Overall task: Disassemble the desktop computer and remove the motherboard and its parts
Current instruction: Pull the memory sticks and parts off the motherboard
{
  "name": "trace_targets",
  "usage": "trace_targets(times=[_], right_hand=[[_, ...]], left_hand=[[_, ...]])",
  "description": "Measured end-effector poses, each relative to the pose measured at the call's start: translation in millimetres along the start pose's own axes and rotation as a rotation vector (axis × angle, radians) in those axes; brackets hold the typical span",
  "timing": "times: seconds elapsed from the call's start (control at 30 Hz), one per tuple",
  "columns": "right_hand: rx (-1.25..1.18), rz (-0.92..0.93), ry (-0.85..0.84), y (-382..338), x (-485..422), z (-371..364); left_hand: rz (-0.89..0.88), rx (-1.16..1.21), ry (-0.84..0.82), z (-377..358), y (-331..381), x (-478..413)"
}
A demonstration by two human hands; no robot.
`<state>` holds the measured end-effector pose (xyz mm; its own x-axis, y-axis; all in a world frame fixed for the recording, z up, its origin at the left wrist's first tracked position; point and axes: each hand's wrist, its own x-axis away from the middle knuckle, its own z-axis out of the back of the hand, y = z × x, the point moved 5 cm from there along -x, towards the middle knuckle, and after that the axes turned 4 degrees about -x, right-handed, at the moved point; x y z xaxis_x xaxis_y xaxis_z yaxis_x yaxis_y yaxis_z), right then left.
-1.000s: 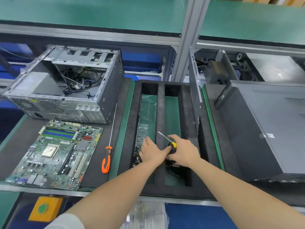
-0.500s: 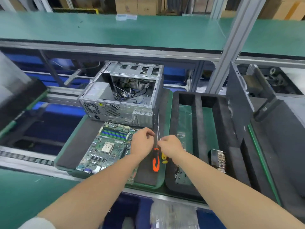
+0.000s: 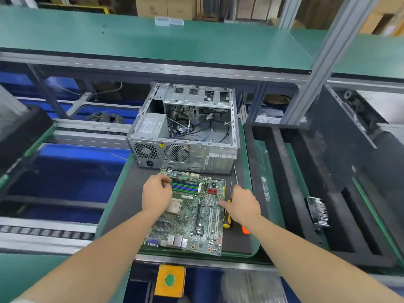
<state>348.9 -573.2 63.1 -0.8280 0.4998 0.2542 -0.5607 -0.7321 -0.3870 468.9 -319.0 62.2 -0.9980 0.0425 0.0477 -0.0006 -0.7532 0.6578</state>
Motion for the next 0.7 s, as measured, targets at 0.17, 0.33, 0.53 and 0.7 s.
trace_targets(times=[0.17,0.33,0.53,0.7], right_hand=[[-0.007,0.098,0.235,-35.0,-3.3,1.1],[-0.116,0.081,0.346,-73.6,-13.1,-21.0],[-0.236,-0.059,0.343,-69.3,-17.4,-54.7],[-0.207,-0.061,0.392,-69.3,-20.5,-59.4]], left_hand=[[0.052,0.102,0.114,16.7,-24.3,-22.4],[-0.039,0.074,0.019,11.7,-25.1,-43.5],[-0.083,0.136,-0.052,1.1,-37.5,-52.0],[-0.107,0.208,-0.051,-2.2,-49.1,-50.8]])
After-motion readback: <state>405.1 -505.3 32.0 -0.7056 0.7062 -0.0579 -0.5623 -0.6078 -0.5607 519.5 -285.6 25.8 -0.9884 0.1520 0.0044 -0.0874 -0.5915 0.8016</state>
